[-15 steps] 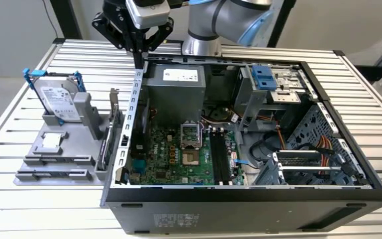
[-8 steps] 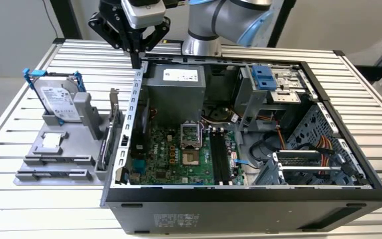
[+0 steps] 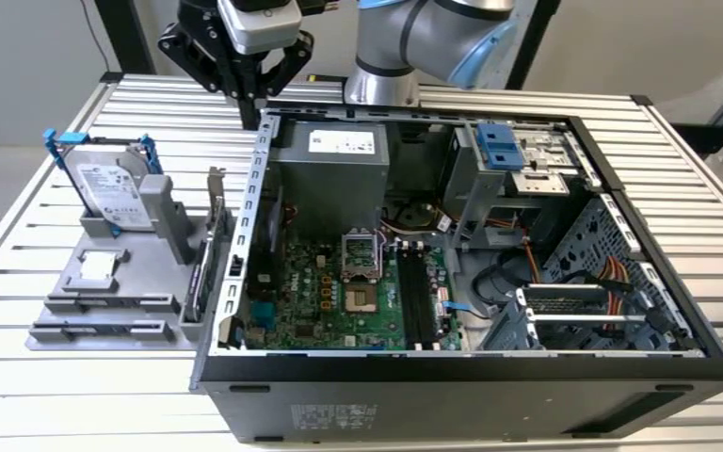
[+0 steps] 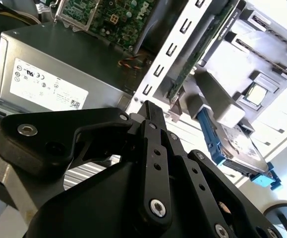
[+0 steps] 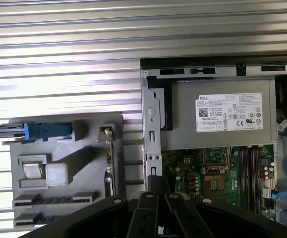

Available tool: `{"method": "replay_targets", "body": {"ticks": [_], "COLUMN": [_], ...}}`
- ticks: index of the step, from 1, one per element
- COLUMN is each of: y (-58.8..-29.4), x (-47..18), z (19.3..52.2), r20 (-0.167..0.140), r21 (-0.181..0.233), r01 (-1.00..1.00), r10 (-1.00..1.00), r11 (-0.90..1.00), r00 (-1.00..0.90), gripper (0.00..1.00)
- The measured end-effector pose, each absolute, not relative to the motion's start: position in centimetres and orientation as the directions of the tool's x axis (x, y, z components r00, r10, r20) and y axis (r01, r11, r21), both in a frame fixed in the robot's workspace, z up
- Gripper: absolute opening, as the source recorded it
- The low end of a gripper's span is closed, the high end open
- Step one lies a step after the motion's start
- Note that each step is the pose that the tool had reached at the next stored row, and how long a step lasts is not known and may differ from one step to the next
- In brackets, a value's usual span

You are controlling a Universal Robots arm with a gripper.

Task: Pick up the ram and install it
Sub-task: 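Reach for the ram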

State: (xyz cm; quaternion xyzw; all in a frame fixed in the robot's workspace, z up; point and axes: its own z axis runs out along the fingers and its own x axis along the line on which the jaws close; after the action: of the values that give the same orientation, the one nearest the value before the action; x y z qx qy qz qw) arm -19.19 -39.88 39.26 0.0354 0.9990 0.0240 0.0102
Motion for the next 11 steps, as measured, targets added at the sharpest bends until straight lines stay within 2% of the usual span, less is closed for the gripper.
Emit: {"method": "replay_targets", "body": {"ticks": [11], "y": [-39.88], "x": [-20.24], "z": [39.26], "r20": [-0.019], "r21": [0.049], "r01": [0.07], "r10": [0.071], "r11": [0.996], "r00": [-0.997], "gripper": [0.0]}}
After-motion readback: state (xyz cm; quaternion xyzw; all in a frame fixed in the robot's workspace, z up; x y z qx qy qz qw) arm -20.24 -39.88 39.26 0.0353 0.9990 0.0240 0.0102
